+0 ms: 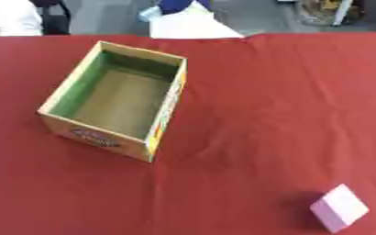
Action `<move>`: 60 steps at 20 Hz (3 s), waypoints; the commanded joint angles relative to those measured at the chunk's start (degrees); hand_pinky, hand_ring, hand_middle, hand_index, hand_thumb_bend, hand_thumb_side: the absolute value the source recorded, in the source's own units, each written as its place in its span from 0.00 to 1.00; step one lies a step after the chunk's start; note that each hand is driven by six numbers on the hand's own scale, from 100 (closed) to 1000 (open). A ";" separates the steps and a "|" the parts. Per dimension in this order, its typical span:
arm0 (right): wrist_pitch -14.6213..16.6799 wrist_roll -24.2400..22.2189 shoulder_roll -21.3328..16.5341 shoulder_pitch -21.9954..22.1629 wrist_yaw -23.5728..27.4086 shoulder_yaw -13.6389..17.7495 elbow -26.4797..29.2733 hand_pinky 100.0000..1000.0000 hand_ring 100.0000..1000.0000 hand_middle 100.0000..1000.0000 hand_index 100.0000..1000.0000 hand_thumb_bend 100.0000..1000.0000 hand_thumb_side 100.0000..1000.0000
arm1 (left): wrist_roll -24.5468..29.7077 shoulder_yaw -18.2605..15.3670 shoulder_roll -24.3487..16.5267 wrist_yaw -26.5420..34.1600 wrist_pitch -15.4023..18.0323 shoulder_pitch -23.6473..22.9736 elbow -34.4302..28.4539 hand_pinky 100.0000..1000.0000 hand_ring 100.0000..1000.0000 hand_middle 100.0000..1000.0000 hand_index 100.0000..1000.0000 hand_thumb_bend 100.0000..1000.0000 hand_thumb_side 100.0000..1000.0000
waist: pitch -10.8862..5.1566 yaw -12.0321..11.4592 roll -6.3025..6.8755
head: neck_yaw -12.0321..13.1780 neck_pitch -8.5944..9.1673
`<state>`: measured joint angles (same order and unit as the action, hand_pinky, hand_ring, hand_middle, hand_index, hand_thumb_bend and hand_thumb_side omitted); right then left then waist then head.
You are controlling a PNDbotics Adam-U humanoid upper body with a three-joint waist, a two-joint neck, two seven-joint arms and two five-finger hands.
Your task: Pick up objects on the table and place them in the box.
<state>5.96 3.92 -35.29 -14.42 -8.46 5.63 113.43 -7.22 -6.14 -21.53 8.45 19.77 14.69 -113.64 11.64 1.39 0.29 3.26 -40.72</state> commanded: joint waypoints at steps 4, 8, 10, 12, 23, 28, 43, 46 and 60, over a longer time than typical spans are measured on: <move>-0.10 -0.90 -3.69 0.21 -0.94 0.16 1.16 0.84 0.66 0.70 0.87 0.00 1.00 | 0.12 -0.43 -0.61 -0.11 -0.07 0.23 -0.95 0.49 0.65 0.55 0.76 0.00 0.75 | -1.06 0.34 -0.13 | 0.09 -0.69; -0.23 -2.27 -6.03 1.22 -1.94 -0.65 1.16 0.84 0.67 0.71 0.87 0.00 1.00 | 0.22 -0.34 -0.80 -0.14 -0.21 -0.04 -0.95 0.49 0.65 0.55 0.76 0.00 0.75 | -1.39 0.90 -0.35 | -0.36 -1.03; -0.22 -2.99 -7.54 1.83 -2.79 -1.04 1.16 0.84 0.68 0.72 0.87 0.00 1.00 | 0.28 -0.28 -0.91 -0.16 -0.28 -0.13 -0.95 0.49 0.65 0.55 0.76 0.00 0.75 | -1.52 1.20 -0.48 | -0.84 -1.17; -0.11 -3.91 -9.48 2.42 -4.05 -1.49 1.16 0.83 0.69 0.73 0.87 0.00 1.00 | 0.35 -0.23 -1.04 -0.18 -0.33 -0.23 -0.95 0.49 0.65 0.55 0.76 0.00 0.75 | -1.62 1.49 -0.59 | -1.02 -1.39; 2.81 -8.74 -18.57 4.77 -11.66 -3.72 1.16 0.83 0.77 0.79 0.87 0.00 1.00 | 0.67 -0.01 -1.76 -0.31 -0.53 -0.88 -0.95 0.49 0.66 0.55 0.76 0.00 0.75 | -2.38 2.78 -1.07 | -0.29 -2.20; 5.12 -10.68 -20.00 5.55 -13.84 -4.75 1.16 0.83 0.79 0.81 0.87 0.00 1.00 | 0.78 0.10 -1.94 -0.33 -0.69 -1.20 -0.95 0.49 0.66 0.55 0.76 0.00 0.75 | -2.71 3.51 -1.24 | 0.56 -2.44; 10.14 -17.07 -22.34 8.05 -14.56 -8.71 1.16 0.84 0.82 0.84 0.88 0.00 1.00 | 1.26 0.53 -2.38 -0.32 -0.81 -1.45 -0.95 0.49 0.66 0.55 0.76 0.00 0.75 | -2.98 4.98 -1.22 | 2.45 -2.90; 10.58 -18.50 -23.13 8.07 -14.34 -9.94 1.16 0.84 0.83 0.84 0.88 0.00 1.00 | 1.33 0.61 -2.51 -0.31 -0.85 -1.63 -0.95 0.49 0.66 0.55 0.76 0.00 0.75 | -3.27 5.37 -1.35 | 3.17 -3.21; 13.31 -22.20 -23.19 9.85 -12.53 -13.35 1.16 0.85 0.82 0.84 0.89 0.00 1.00 | 1.77 0.95 -2.56 -0.16 -1.05 -1.80 -0.95 0.49 0.66 0.55 0.76 0.00 0.75 | -3.53 5.87 -1.39 | 3.12 -3.40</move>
<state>18.86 -18.03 -56.47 -4.32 -21.28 -8.13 113.73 -5.67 -5.09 -22.64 8.17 18.70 12.54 -113.64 8.83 7.17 -1.09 6.43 -43.73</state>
